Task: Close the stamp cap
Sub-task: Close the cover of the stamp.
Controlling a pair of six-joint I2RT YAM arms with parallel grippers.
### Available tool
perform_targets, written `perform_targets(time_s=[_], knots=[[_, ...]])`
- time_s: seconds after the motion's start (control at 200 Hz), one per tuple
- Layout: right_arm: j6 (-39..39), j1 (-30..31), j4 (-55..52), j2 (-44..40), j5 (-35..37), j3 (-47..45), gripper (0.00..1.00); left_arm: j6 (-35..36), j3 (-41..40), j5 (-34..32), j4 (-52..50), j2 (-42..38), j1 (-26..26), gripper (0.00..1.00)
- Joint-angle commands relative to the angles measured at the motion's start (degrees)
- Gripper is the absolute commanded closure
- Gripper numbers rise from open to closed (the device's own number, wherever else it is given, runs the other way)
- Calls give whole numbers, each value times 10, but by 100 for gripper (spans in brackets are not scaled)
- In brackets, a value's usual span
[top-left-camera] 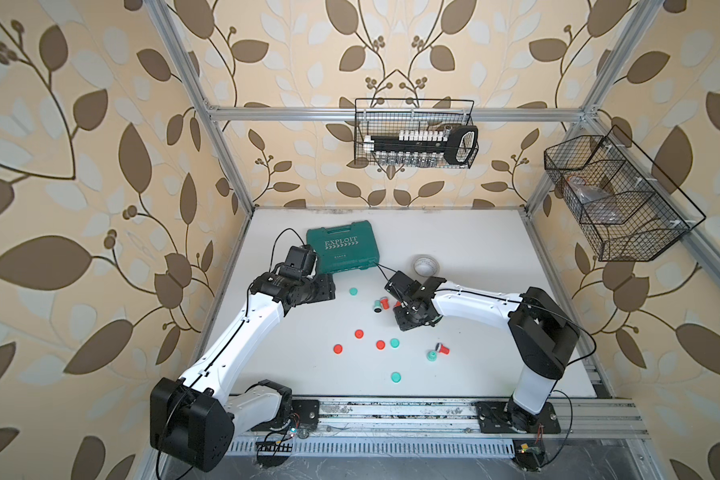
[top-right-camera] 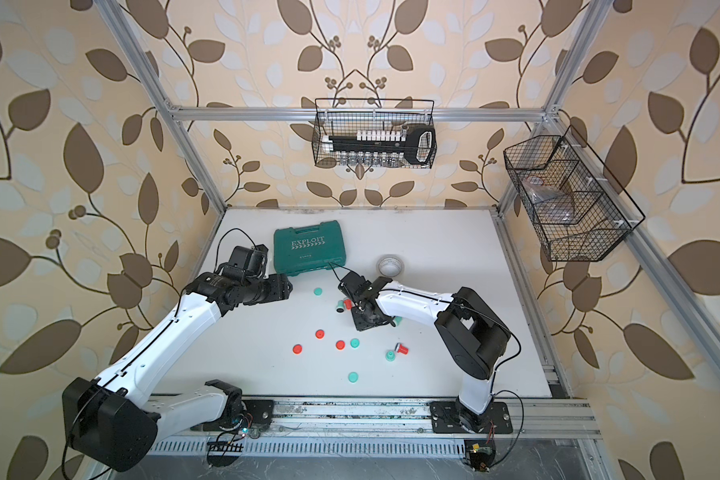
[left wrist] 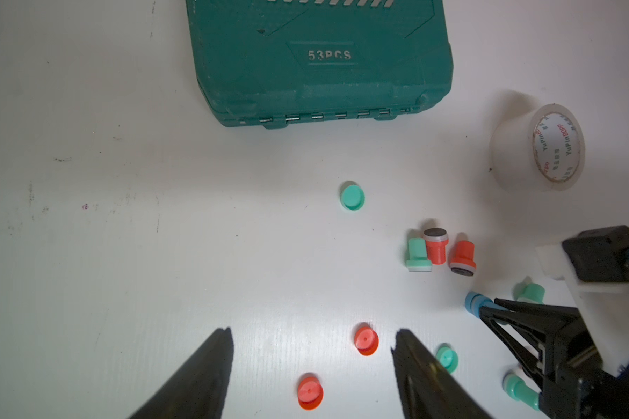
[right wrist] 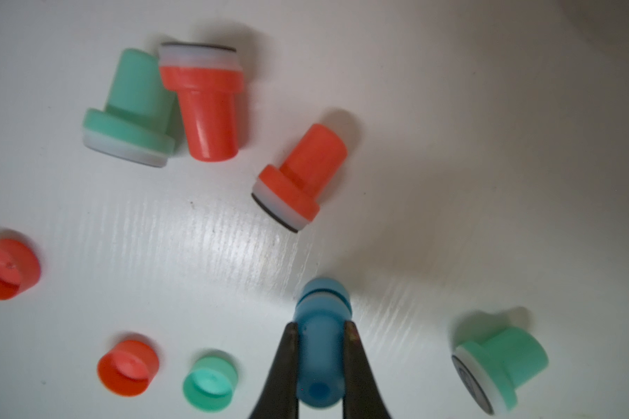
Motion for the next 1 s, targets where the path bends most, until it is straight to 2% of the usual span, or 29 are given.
perform_targets(time_s=[0.0, 0.14, 0.375, 0.59, 0.995], knots=[[18, 2, -20, 79, -36, -69, 100, 12, 11, -7, 0, -3, 7, 27], [31, 2, -4, 93, -57, -84, 100, 12, 12, -4, 0, 1, 7, 27], [43, 2, -11, 85, -49, -85, 100, 13, 13, -4, 1, 3, 7, 27], [15, 2, -75, 71, -8, -34, 100, 13, 14, -3, 0, 4, 7, 27], [-22, 3, -127, 129, -16, -7, 100, 14, 14, -2, -2, 1, 7, 27]])
